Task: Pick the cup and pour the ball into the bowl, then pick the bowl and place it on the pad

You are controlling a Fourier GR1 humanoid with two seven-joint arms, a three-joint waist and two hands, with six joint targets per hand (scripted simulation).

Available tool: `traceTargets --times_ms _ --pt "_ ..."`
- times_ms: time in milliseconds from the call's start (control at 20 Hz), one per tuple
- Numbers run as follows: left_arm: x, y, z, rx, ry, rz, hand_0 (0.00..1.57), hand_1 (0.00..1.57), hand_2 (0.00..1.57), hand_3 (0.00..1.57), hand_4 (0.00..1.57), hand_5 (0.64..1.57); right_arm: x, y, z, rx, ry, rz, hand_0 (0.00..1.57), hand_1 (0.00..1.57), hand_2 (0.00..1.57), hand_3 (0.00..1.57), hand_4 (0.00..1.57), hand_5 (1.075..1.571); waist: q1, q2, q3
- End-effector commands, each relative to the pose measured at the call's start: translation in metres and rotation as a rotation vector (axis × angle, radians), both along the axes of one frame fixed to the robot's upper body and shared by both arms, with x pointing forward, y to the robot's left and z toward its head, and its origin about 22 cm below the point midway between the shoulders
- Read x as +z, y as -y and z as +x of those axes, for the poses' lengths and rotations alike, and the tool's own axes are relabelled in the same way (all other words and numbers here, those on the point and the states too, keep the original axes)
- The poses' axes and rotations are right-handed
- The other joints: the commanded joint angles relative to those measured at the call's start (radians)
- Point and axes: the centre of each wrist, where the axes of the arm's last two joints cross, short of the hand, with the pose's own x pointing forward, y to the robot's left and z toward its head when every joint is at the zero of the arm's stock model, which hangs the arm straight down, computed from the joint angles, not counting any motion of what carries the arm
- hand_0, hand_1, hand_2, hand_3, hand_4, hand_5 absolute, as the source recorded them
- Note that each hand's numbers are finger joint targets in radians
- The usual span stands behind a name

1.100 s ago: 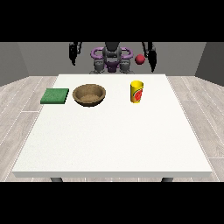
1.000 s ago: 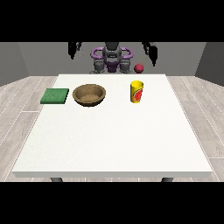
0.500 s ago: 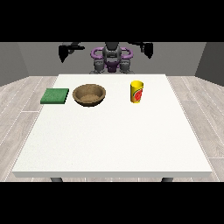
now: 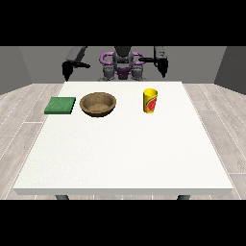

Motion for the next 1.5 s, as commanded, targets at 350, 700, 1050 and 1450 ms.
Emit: traceTargets --times_ms 350,700,1050,1450 --pt "0.015 -0.017 0.070 0.068 0.144 0.033 0.00 0.00 0.00 0.00 0.00 1.466 0.013 0.002 0.050 0.085 0.169 0.018 0.00 0.00 0.00 0.00 0.00 1.548 -0.050 0.216 -0.0002" --pt "-0.004 -0.049 0.080 0.077 0.171 0.030 0.00 0.00 0.00 0.00 0.00 1.416 0.007 0.005 0.061 0.051 0.209 0.040 0.00 0.00 0.00 0.00 0.00 1.549 -0.040 0.269 -0.0002" --pt "0.004 -0.047 0.107 0.138 0.232 0.031 0.00 0.00 0.00 0.00 0.00 1.393 0.015 0.009 0.073 0.083 0.282 0.013 0.00 0.00 0.00 0.00 0.00 1.548 -0.091 0.343 -0.0004" --pt "0.021 -0.046 0.128 0.179 0.243 0.021 0.00 0.00 0.00 0.00 0.00 1.411 0.014 0.037 0.070 0.129 0.291 0.006 0.00 0.00 0.00 0.00 0.00 1.541 -0.142 0.376 0.0000"
